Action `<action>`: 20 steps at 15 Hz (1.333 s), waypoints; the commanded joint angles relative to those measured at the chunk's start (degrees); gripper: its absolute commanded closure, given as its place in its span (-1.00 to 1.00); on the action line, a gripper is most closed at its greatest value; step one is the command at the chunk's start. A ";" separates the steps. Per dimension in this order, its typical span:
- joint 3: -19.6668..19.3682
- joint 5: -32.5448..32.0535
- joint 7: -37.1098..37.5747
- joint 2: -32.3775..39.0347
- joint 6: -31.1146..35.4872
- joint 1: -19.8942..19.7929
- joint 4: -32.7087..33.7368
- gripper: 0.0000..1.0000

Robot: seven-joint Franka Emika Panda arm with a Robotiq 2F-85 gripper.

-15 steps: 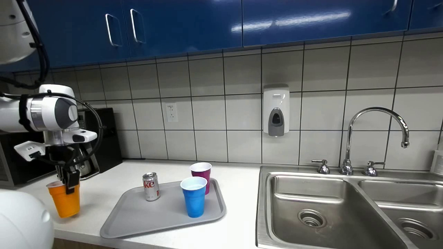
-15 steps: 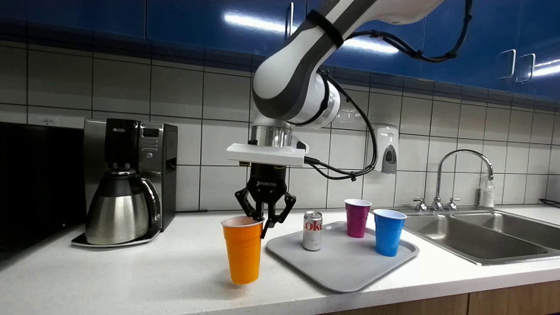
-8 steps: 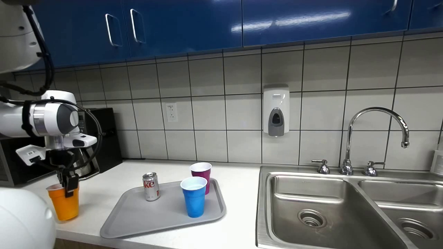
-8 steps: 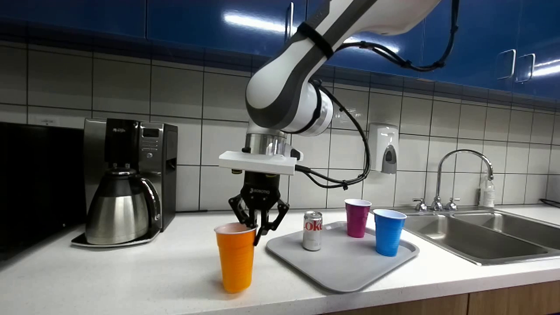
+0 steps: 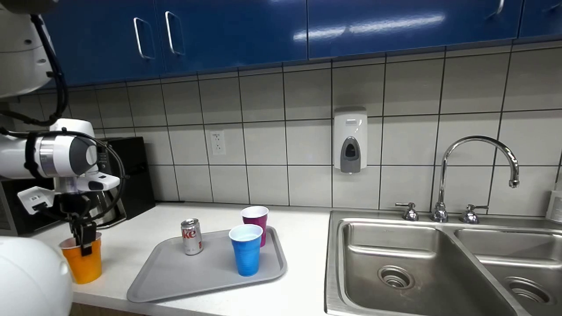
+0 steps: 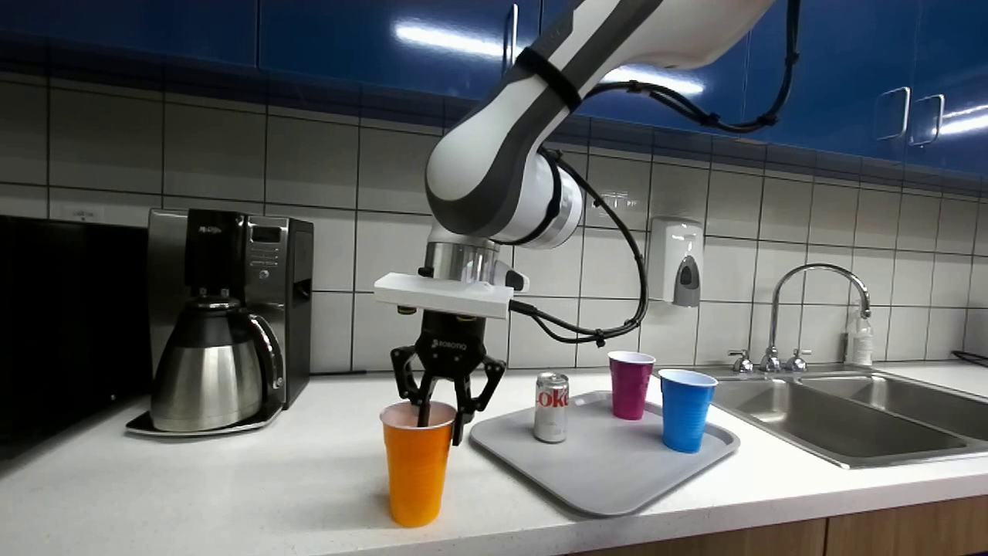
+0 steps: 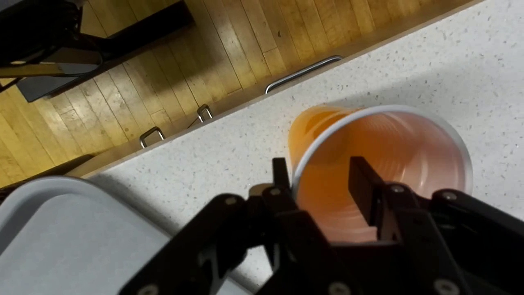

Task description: Remove the orange, blue and purple cups from the tray

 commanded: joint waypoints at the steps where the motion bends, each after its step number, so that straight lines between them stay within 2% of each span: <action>1: -0.71 0.88 1.40 -0.19 0.65 1.26 0.58 -0.51; 4: -0.59 1.57 1.07 -1.20 1.33 1.16 0.01 -0.94; 5: -0.57 2.03 1.03 -1.70 1.69 1.03 -0.37 -1.00; 12: -0.27 6.74 -0.07 -6.42 3.27 0.12 -3.87 -1.00; 20: -0.42 11.75 -2.88 -16.77 2.38 -1.55 -9.83 -1.00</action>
